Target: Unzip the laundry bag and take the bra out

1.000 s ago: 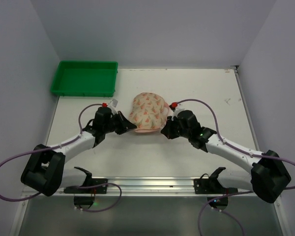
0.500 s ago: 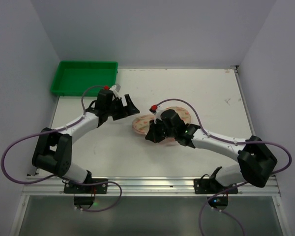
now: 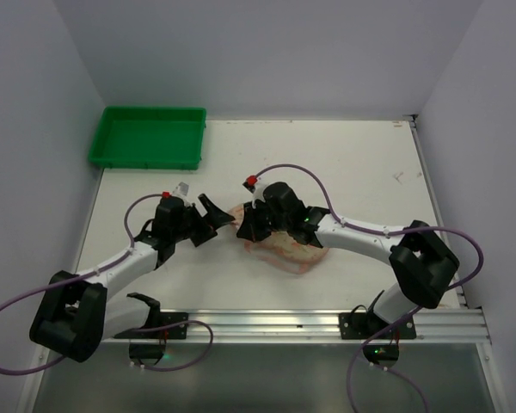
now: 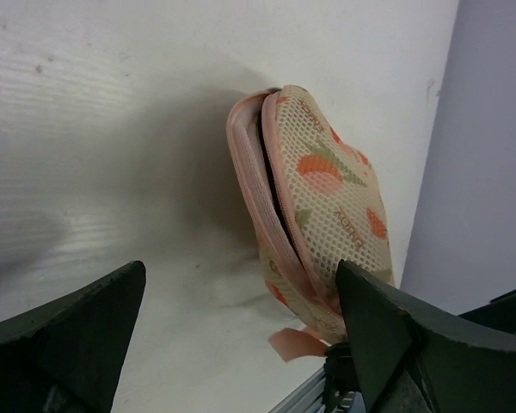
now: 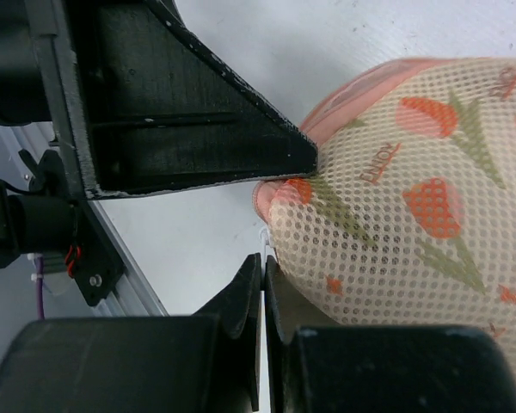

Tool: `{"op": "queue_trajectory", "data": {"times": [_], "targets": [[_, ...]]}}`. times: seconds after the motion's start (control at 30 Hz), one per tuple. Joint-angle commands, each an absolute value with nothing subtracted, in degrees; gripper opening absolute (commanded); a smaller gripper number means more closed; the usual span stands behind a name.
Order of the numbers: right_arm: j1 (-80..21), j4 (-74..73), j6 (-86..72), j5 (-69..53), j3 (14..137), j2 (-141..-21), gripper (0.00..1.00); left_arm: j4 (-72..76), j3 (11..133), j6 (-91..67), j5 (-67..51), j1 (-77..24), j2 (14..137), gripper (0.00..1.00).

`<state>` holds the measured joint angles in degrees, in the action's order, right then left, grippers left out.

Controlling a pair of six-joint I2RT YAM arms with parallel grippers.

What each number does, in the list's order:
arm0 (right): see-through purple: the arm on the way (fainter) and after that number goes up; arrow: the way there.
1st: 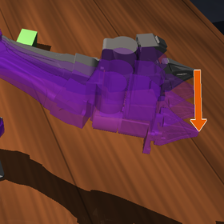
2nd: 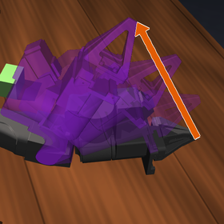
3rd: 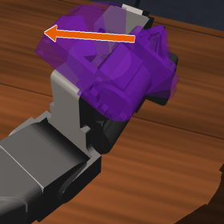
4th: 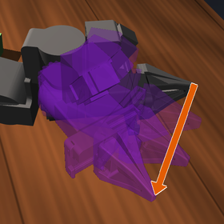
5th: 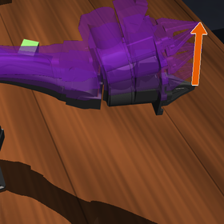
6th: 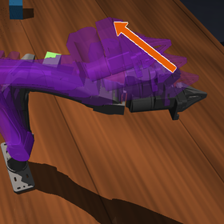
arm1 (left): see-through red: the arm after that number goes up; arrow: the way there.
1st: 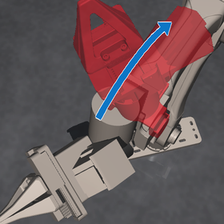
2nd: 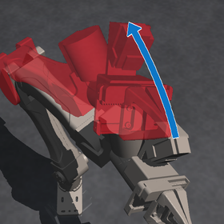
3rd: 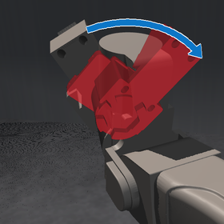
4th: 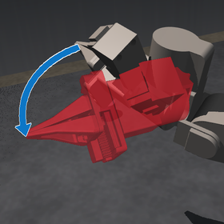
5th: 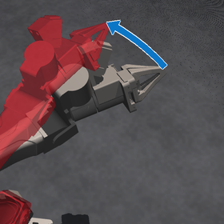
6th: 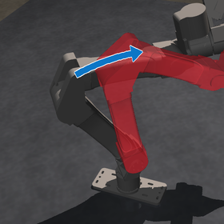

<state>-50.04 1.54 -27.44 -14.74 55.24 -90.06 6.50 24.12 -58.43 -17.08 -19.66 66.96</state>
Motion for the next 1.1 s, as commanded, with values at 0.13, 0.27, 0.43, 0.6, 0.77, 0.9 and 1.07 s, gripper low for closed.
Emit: {"op": "queue_trajectory", "data": {"times": [0.13, 0.27, 0.43, 0.6, 0.77, 0.9, 1.07], "targets": [[-49.92, 4.66, -27.60, -14.41, 55.20, -89.65, 0.00, 13.10, 26.72, -64.68, -16.18, -21.01, 63.99, 0.95], [-49.92, 4.66, -27.25, -14.15, 54.67, -89.65, 0.00, 13.53, 24.26, -66.88, -12.57, -21.01, 60.74, 0.94], [-49.92, 4.66, -26.98, -14.06, 54.40, -89.91, 0.00, 16.43, 25.84, -67.24, -14.85, -22.41, 64.24, 0.87], [-49.92, 3.87, -26.72, -12.92, 54.40, -89.21, 0.00, 16.96, 26.81, -67.67, -13.36, -25.40, 68.37, 0.67], [-49.92, 2.73, -26.11, -12.22, 53.35, -87.28, 0.00, 19.68, 26.45, -68.99, -13.80, -26.02, 70.40, 0.28], [-49.83, 0.27, -25.75, -8.98, 48.98, -83.08, 0.00, 16.01, 29.35, -66.54, -11.87, -24.97, 70.14, 0.00], [-46.85, -4.12, -28.03, -5.72, 42.20, -75.34, 0.00, 11.70, 33.47, -60.48, -11.78, -19.97, 72.06, 0.00]]}}
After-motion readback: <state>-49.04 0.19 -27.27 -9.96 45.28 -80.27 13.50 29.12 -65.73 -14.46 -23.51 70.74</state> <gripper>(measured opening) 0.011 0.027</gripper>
